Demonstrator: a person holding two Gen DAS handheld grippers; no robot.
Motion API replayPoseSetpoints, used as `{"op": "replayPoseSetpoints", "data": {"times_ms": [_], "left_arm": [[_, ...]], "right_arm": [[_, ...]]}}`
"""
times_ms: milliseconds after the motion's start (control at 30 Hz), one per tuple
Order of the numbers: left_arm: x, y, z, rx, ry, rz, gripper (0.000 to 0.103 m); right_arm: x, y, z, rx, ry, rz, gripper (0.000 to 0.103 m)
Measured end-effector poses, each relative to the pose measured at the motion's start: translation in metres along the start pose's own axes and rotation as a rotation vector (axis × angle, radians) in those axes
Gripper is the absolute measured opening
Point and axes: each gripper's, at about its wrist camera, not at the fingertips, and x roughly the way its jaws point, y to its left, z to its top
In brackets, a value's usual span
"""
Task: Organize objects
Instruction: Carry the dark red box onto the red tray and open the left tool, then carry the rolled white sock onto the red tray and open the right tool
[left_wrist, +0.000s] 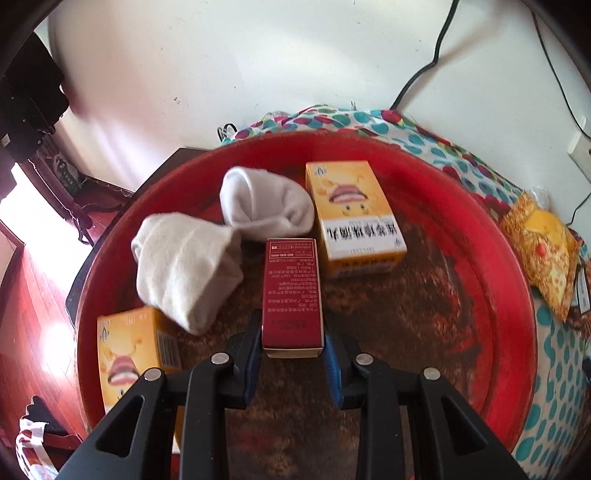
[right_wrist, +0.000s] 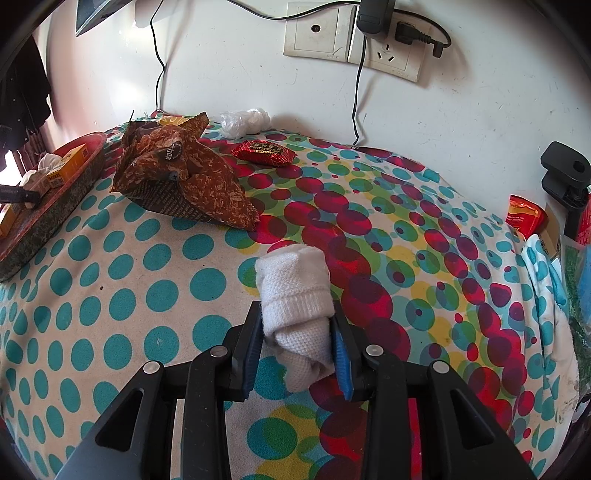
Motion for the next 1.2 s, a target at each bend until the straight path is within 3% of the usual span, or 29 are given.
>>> {"op": "replayPoseSetpoints", "data": {"times_ms": [300, 400, 567, 733, 933, 1033, 1200], "left_arm": [[0.010, 0.014, 0.000, -0.087, 0.026, -0.011, 0.032], [0.004, 0.017, -0.001, -0.097, 0.022, -0.009, 0.040], [-0.025, 0.010, -0.012, -0.028, -0.031, -0.024, 0.052], [-0.065, 0.001, -0.046, -0.030, -0.121, 0.027, 0.053], [-0.103, -0.027, -0.101, 0.005, -0.220, 0.014, 0.053], [-0.118, -0.038, -0.125, 0.041, -0.308, 0.031, 0.053], [-0.139, -0.041, -0.135, 0.093, -0.415, -0.022, 0.053]], "right_arm": [[0.001, 0.003, 0.002, -0.001, 0.001, -0.003, 0.033], [0.004, 0.003, 0.003, -0.002, 0.001, -0.006, 0.033], [0.004, 0.005, 0.003, -0.002, 0.002, -0.007, 0.033], [0.004, 0.007, 0.004, 0.001, 0.002, -0.007, 0.033], [0.003, 0.000, 0.003, 0.020, -0.013, 0.010, 0.029], [0.003, -0.010, 0.002, 0.042, -0.020, 0.015, 0.027], [0.001, -0.017, -0.002, 0.048, -0.016, -0.023, 0.026]]}}
